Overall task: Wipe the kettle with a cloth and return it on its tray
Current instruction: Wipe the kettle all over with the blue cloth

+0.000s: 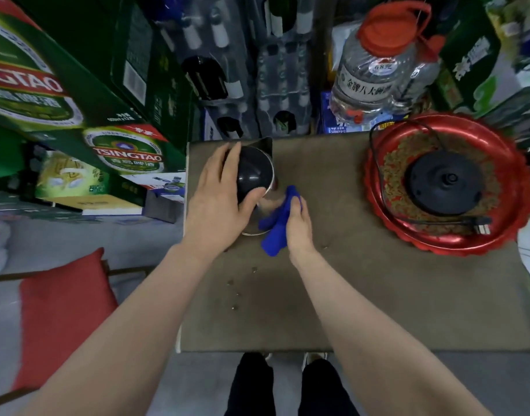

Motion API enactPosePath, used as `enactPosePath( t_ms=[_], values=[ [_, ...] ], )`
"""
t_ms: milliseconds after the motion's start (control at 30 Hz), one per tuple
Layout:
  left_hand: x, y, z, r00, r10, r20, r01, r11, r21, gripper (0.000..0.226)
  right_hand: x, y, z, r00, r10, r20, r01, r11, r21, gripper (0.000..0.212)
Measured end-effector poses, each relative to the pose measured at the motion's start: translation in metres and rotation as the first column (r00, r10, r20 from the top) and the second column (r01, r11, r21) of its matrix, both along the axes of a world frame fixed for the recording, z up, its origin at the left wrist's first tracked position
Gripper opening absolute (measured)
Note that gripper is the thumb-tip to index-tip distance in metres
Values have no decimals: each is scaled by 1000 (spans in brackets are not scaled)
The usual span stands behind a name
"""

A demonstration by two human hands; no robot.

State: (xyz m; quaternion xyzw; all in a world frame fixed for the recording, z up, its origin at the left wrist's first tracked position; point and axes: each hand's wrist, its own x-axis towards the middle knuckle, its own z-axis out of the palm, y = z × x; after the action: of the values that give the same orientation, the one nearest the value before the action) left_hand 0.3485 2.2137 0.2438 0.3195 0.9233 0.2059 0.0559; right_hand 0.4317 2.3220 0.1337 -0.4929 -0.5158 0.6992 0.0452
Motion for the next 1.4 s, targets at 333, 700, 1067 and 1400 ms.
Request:
enactPosePath(
  t_ms=[333, 700, 1067, 1400],
  values=[
    [-2, 3, 0, 1000, 16, -21, -16, 1000, 0, 72, -21, 0, 54, 970, 89, -228, -10, 946, 325, 36],
    [0, 3, 0, 999, 32, -22, -32, 999, 2, 75, 4, 6, 33, 993, 117, 23, -119, 980, 157, 36],
    [-1, 2, -1, 999, 41, -19, -40, 999, 36, 76, -47, 41, 35, 977, 208, -49, -189, 948, 254, 28],
    [21, -40, 2, 991, 68, 116, -84, 986, 144, 101, -53, 52, 64, 847, 523, -93, -476, 825, 306, 27]
  ],
)
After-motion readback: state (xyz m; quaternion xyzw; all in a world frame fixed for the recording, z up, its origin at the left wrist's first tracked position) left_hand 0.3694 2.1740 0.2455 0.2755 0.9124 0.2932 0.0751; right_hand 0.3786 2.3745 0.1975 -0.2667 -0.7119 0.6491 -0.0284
